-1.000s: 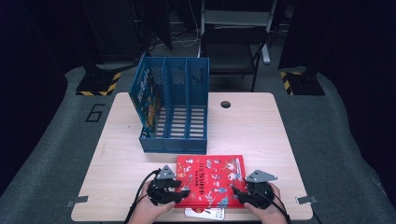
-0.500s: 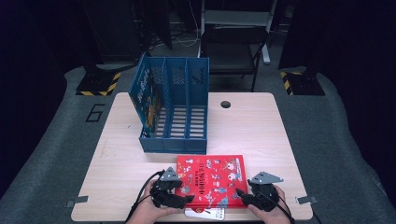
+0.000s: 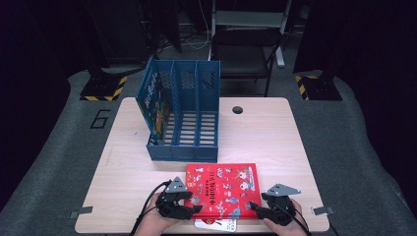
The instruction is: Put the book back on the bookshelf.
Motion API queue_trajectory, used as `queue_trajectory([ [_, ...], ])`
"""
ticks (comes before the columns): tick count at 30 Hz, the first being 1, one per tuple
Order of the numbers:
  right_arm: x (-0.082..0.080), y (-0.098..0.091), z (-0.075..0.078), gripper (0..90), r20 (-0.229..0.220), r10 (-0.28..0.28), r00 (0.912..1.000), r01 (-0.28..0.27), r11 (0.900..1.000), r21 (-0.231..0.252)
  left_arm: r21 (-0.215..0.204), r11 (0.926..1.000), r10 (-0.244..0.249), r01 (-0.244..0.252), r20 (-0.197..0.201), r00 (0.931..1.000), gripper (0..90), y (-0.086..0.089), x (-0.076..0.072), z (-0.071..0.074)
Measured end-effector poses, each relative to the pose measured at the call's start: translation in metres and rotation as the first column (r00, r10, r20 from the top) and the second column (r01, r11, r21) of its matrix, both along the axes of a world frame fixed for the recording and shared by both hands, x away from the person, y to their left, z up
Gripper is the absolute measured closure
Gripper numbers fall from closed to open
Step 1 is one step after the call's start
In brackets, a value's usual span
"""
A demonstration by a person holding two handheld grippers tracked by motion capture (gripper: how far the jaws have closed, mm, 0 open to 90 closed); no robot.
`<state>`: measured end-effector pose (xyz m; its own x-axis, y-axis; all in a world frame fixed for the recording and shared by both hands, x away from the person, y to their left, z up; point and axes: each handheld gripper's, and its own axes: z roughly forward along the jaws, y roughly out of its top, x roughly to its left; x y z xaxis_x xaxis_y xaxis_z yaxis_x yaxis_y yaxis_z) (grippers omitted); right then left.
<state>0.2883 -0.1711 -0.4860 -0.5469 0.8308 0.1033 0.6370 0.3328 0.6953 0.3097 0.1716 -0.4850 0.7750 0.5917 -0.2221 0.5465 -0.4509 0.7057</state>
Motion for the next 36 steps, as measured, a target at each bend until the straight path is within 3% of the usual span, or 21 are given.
queue_trajectory([
  [2, 0.000, 0.001, -0.001, 42.6, -0.011, 0.015, 0.9998, -0.015, 0.9997, 0.017, -0.009, 0.9998, 0.016, -0.017, -0.003, 0.9999, 36.2, 0.000, 0.000, 0.000],
  [5, 0.001, 0.001, -0.002, 42.1, -0.011, 0.015, 0.9998, -0.015, 0.9996, 0.023, 0.019, 0.9995, 0.025, -0.025, 0.000, 0.9997, 42.0, 0.000, -0.001, 0.002],
  [8, 0.001, 0.000, -0.002, 40.0, -0.009, 0.017, 0.9998, -0.017, 0.9997, 0.018, 0.036, 0.9990, 0.027, -0.027, -0.001, 0.9996, 42.2, 0.002, -0.002, 0.004],
  [12, 0.002, 0.001, -0.004, 34.5, -0.015, 0.012, 0.9998, -0.012, 0.9996, 0.024, 0.017, 0.9961, 0.087, -0.087, -0.006, 0.9962, 36.6, 0.007, -0.001, 0.004],
  [15, 0.002, 0.001, -0.005, 31.2, -0.034, 0.010, 0.9994, -0.009, 0.9994, 0.034, 0.021, 0.9948, 0.100, -0.099, -0.016, 0.9949, 31.6, 0.013, -0.001, 0.002],
  [21, 0.003, 0.004, -0.007, 26.1, -0.048, 0.017, 0.9987, -0.015, 0.9988, 0.046, -0.021, 0.9926, 0.117, -0.120, -0.095, 0.9886, 25.1, 0.015, 0.000, -0.003],
  [22, 0.003, 0.005, -0.007, 25.8, -0.042, 0.018, 0.9989, -0.016, 0.9989, 0.044, -0.016, 0.9923, 0.121, -0.123, -0.085, 0.9890, 24.9, 0.015, 0.000, -0.004],
  [24, 0.003, 0.005, -0.007, 25.8, -0.040, 0.019, 0.9990, -0.017, 0.9989, 0.044, -0.001, 0.9926, 0.120, -0.121, -0.107, 0.9869, 24.9, 0.015, 0.001, -0.006],
  [27, 0.002, 0.005, -0.007, 25.7, -0.043, 0.018, 0.9989, -0.015, 0.9987, 0.048, 0.004, 0.9929, 0.118, -0.119, -0.134, 0.9839, 26.7, 0.015, 0.001, -0.010],
  [36, 0.003, 0.007, -0.006, 26.8, -0.037, 0.029, 0.9989, -0.028, 0.9991, 0.032, -0.001, 0.9920, 0.125, -0.126, -0.119, 0.9849, 37.2, 0.019, 0.001, -0.011],
])
